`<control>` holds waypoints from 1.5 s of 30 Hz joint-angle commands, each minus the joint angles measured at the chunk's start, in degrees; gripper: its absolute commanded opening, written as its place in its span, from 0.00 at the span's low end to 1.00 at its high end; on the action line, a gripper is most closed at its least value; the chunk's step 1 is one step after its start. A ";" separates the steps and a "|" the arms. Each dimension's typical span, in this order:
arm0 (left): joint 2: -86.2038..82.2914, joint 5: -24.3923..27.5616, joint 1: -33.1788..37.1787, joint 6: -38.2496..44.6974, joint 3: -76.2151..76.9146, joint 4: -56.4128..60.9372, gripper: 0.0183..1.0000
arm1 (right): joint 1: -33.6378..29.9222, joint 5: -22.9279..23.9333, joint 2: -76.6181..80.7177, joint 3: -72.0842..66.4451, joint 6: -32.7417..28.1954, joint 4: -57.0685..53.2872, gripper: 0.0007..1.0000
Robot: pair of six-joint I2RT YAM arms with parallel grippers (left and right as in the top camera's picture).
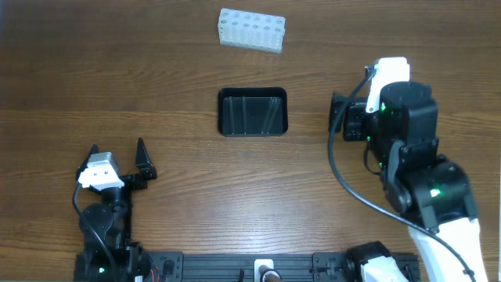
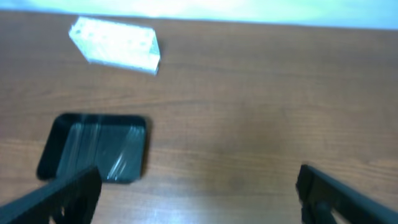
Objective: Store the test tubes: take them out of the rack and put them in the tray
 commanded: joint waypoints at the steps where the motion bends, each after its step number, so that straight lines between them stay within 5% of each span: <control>1: -0.42 0.35 0.31 0.98 -0.24 0.02 1.00 | -0.92 -0.31 -3.93 -10.29 -4.79 14.36 0.99; 16: -0.42 0.35 0.31 0.98 -0.24 0.02 1.00 | -4.57 -0.02 -9.38 -42.66 -6.99 71.67 0.99; 24: -0.42 0.35 0.31 0.98 -0.26 0.02 1.00 | -7.10 0.00 -9.44 -54.77 -6.99 84.50 0.99; 34: -0.42 0.35 0.31 0.98 -0.24 0.02 1.00 | -8.72 0.00 -25.29 -65.16 -6.99 79.65 0.99; 45: -0.42 0.35 0.31 0.98 -0.24 0.02 1.00 | -12.87 -0.20 -46.18 -65.00 -6.82 51.36 0.99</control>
